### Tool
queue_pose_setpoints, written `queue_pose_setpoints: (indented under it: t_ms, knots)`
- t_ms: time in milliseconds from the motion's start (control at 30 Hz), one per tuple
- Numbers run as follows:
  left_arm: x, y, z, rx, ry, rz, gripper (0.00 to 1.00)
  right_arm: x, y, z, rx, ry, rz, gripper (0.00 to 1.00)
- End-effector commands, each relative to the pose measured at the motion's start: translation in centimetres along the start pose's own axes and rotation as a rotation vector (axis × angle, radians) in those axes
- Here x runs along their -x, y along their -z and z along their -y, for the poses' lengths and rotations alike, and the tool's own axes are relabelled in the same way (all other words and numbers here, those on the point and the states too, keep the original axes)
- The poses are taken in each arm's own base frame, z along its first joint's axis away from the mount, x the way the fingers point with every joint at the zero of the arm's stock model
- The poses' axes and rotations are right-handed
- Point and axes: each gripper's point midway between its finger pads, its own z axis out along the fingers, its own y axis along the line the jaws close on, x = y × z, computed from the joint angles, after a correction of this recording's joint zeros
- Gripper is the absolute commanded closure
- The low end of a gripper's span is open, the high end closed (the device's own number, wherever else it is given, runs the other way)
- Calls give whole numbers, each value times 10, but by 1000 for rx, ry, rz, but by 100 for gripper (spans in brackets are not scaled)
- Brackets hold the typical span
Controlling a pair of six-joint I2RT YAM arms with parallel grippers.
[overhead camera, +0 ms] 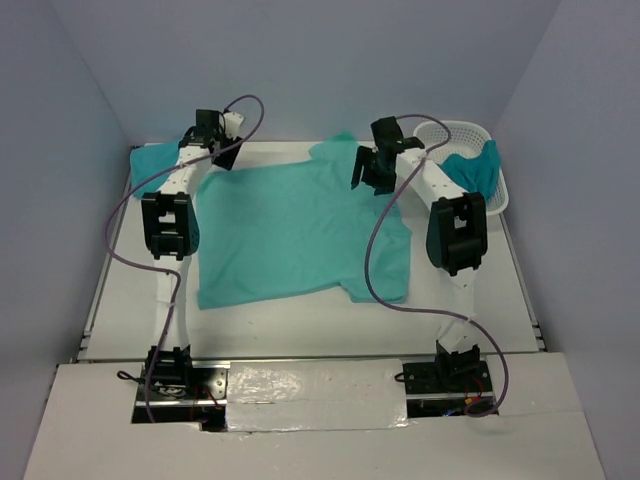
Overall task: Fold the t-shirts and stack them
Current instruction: Grap the side of the flattened tshirt closest away from the robot with both arms
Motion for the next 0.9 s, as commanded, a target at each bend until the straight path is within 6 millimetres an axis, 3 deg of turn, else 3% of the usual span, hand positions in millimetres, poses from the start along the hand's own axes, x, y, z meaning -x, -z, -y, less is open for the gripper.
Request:
queue_pose_setpoints:
  t_ms: [0,33,67,100,133,167,200,233,267,300,333,367,400,433,500,567,600,700,867]
  knots:
    - [142,103,-23,51,7,385,28,19,93,-7,-15,123,141,23]
    - [155,118,-20,26,1,421,25,-4,95,6,-40,140,87,19]
    - [172,148,-23,25,-7,465,25,-12,104,11,-43,145,78,17]
    - [179,166,-18,0,-30,481,26,-17,131,11,-24,152,106,12]
    - [164,173,1,-87,-50,430,28,-51,128,28,-53,151,29,11]
    - [169,212,5,-111,-76,451,32,-65,135,33,-57,137,15,11]
    - [160,228,15,-143,-140,433,45,-74,159,35,-38,125,52,17]
    - [125,253,34,-214,-172,352,54,-116,152,44,-9,94,-39,30]
    - [99,261,46,-250,-196,293,62,-130,158,47,10,73,-49,48]
    - [75,272,58,-285,-273,247,74,-139,175,48,41,50,-10,84]
    - [10,290,83,-372,-313,109,79,-172,169,61,30,22,-67,91]
    - [-23,297,94,-408,-395,51,81,-183,172,62,42,-22,-66,93]
    - [-93,296,118,-495,-410,-92,81,-205,172,69,65,-46,-62,88]
    - [-111,322,120,-491,-469,-79,80,-216,171,69,89,-66,-68,78]
    - [-186,343,137,-528,-595,-152,69,-245,160,71,135,-132,-96,59]
    - [-215,350,142,-523,-656,-152,55,-249,160,71,152,-159,-59,47]
    - [-234,355,149,-522,-667,-150,50,-253,155,73,148,-177,-46,45]
    - [-250,343,145,-443,-649,-163,42,-257,149,74,139,-172,-35,43]
    - [-249,307,129,-300,-595,-176,41,-264,131,80,83,-175,-54,43]
